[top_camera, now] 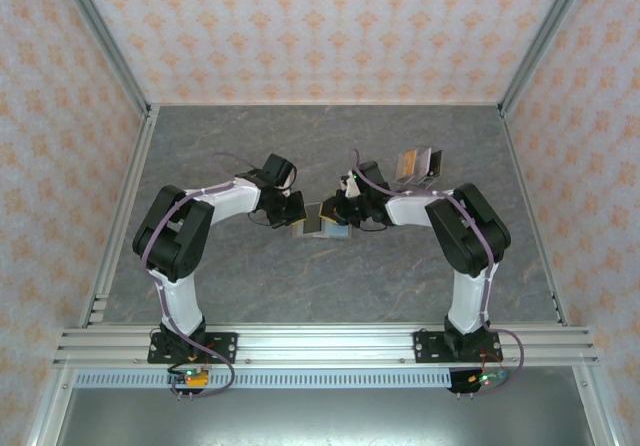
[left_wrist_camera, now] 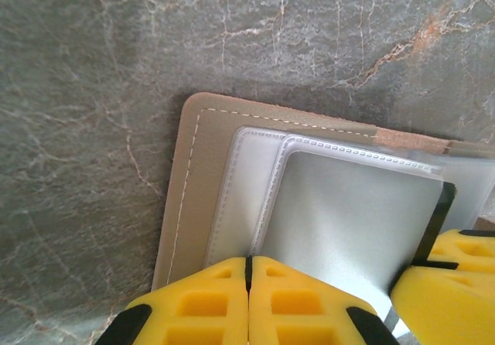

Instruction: Take the credit cards out of the card holder

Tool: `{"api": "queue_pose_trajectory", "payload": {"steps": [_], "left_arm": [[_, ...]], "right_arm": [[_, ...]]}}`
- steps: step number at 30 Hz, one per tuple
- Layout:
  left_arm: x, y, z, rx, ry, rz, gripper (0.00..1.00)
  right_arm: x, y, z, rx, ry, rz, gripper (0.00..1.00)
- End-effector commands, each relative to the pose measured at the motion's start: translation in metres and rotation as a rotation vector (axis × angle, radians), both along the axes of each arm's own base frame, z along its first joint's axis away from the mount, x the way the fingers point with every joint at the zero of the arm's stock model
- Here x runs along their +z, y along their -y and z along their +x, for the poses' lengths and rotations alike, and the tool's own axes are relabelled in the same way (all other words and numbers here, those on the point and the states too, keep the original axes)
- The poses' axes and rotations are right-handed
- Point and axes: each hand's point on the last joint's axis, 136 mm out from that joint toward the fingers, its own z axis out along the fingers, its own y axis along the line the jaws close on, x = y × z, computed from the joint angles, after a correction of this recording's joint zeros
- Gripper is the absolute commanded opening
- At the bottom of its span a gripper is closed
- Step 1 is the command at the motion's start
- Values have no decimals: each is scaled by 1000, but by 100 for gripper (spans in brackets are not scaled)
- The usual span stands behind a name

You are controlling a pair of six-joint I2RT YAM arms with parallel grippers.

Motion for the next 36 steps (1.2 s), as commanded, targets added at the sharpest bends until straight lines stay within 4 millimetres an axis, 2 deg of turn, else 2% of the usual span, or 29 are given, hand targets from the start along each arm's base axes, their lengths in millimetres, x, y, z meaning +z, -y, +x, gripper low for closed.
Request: {"api": "queue_pose_trajectory", "payload": {"steps": [1,12,18,24,27,31,36], "left_arm": [[-27,-20,-21,6,-86,124,6],[-28,-22,-23,3,-92,129,7],[-27,-22,-23,3,-90,132,7],[-18,-19,-18,9,-73,112,8],[-2,-14,-11,0,-43,90,10],[39,-1,1,-2,42,-6,17],[98,12,13,24,159,-181,38]], "right_arm": [[27,-4,6,-1,61,70,12],[25,8,9,-30,52,103,4],[16,22,5,-30,67,-3,4],[16,43,5,-40,92,-93,2],[25,54,5,-55,116,-106,1],[51,60,5,-54,173,-75,1],[87,63,10,-64,213,45,0]]}}
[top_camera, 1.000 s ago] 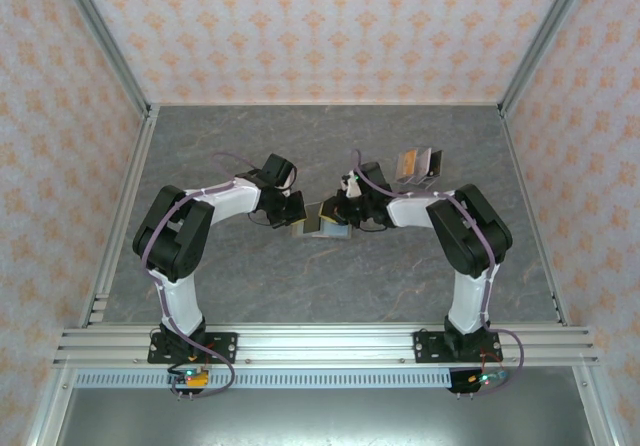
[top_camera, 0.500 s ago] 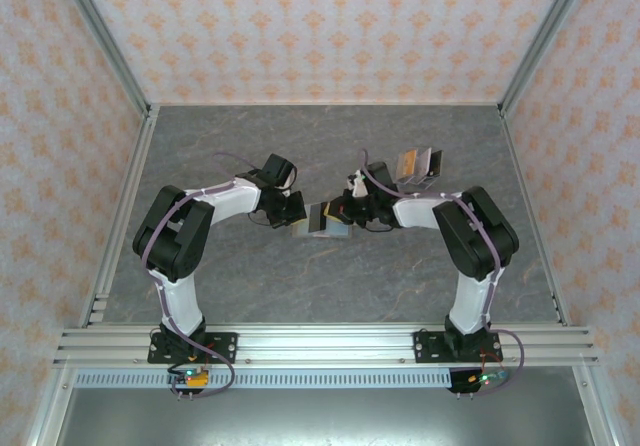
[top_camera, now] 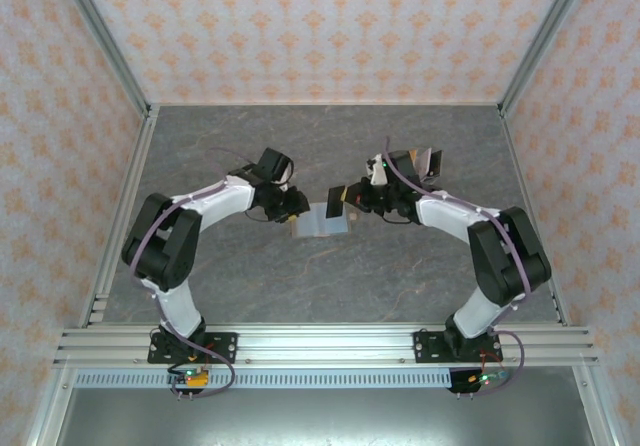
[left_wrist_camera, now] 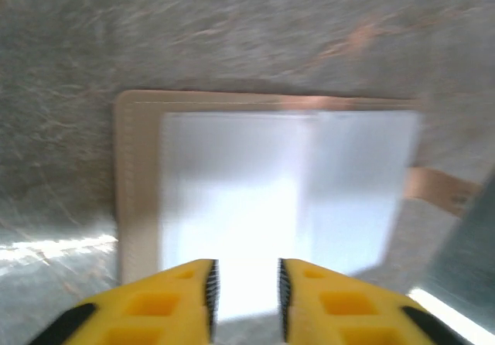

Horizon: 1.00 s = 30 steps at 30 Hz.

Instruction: Take the credit cards out of the card holder

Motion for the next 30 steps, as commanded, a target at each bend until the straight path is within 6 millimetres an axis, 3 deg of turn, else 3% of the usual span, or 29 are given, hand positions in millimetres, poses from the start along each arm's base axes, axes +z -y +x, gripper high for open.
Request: {"api": "queue_pose_trajectory", "payload": {"steps": [1,5,8,14,23,27,30], "left_arm": [[62,12,13,11,124,-159,43],[94,26,14,1,185,-324,60],[110,39,13,-27,209,-437,67],[124,51,13,-60,230,-542,68],[146,60,15,-72,266,-647,45],[149,61,15,-71,269,-660,28],[155,62,16,-68,290,-680,14]], "right_arm": [[25,3,1,14,39,98,0],[55,3,8,24,58,248,0],[75,0,10,40,72,329,0],[107,-6,10,70,99,436,0],[125,-9,10,91,107,495,1],[126,-10,13,84,105,502,1],[126,-9,15,69,103,504,7]]}}
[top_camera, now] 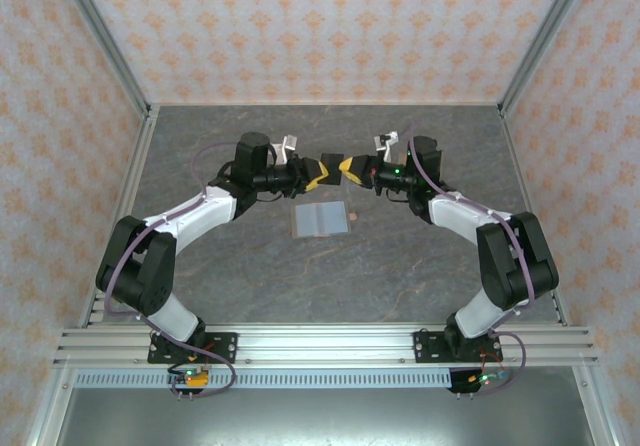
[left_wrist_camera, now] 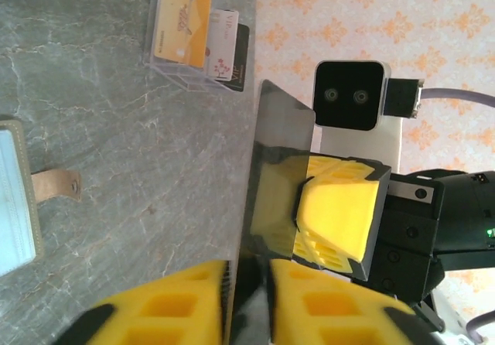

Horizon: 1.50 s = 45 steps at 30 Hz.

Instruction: Take the credit cards out of the card holder

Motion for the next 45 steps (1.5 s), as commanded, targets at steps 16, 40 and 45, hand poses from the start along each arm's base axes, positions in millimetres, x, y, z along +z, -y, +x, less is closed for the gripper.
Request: {"api": "queue_pose_trajectory", "payload": {"steps": [16,40,45], "left_arm": [[18,9,6,6,31,-104,2],[-73,-101,-2,232,-123,582,94],[-77,-118,-8,239,-120,644,100]], "right_arm": [[34,-11,29,-59,-8,159,25],[-31,244,80,-616,-68,-955,0],[-33,287,83,-619,-102,-1047,0]]}}
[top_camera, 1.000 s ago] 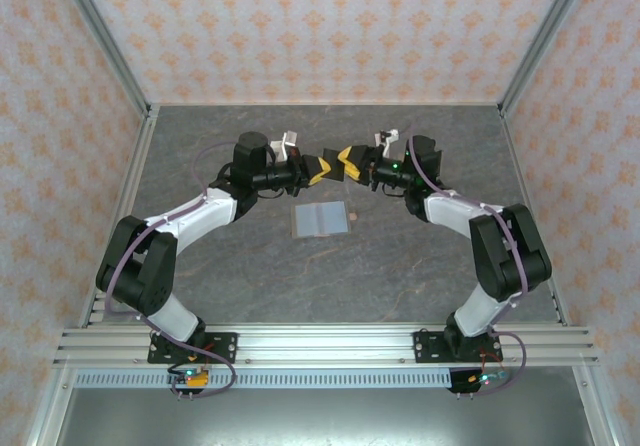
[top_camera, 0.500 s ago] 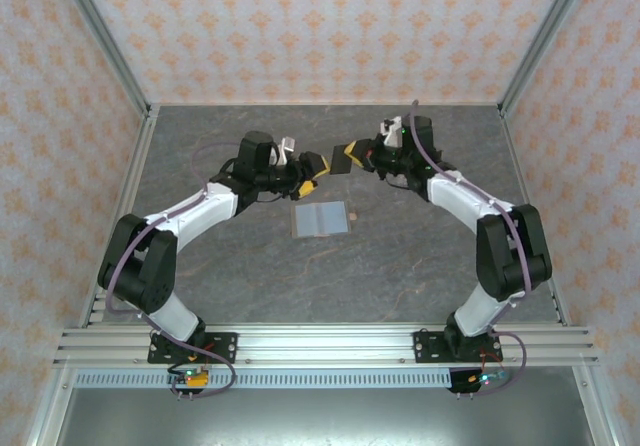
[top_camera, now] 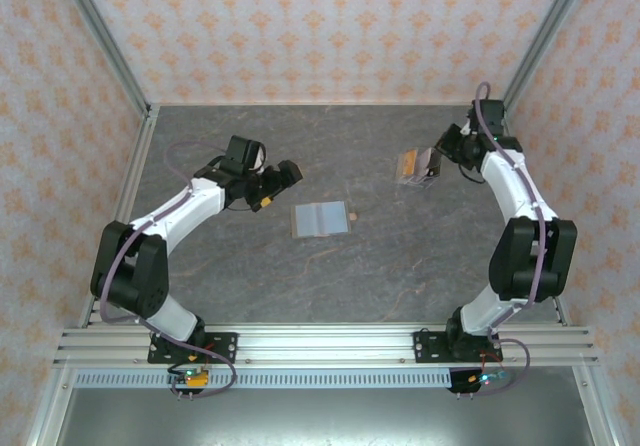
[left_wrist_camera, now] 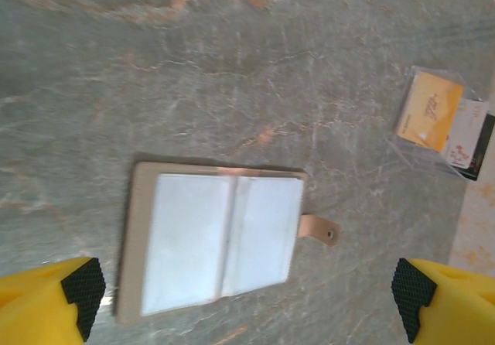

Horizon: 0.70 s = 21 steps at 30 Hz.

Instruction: Take the credit cards out of the card holder

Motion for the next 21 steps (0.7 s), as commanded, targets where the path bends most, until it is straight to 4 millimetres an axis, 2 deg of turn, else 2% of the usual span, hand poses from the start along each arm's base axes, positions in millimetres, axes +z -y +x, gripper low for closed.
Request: {"api": "queue_pose_trajectory", "payload": {"steps": [1,7,18,21], "left_arm": [[-1,-17,-12,-17,6,107,100],[-1,-26,-17,-9,8,155,100],[-6,-24,-21,-15,-7,139,100],[-2,-17,-20,-26,0,93,100]], "right_arm": [[-6,27,-3,30,-88,-128,0],[-17,26,4,141,-168,-134,0],[-34,17,20,219,-205,-92,0],[-41,16,25,225,-212,-88,0]]}}
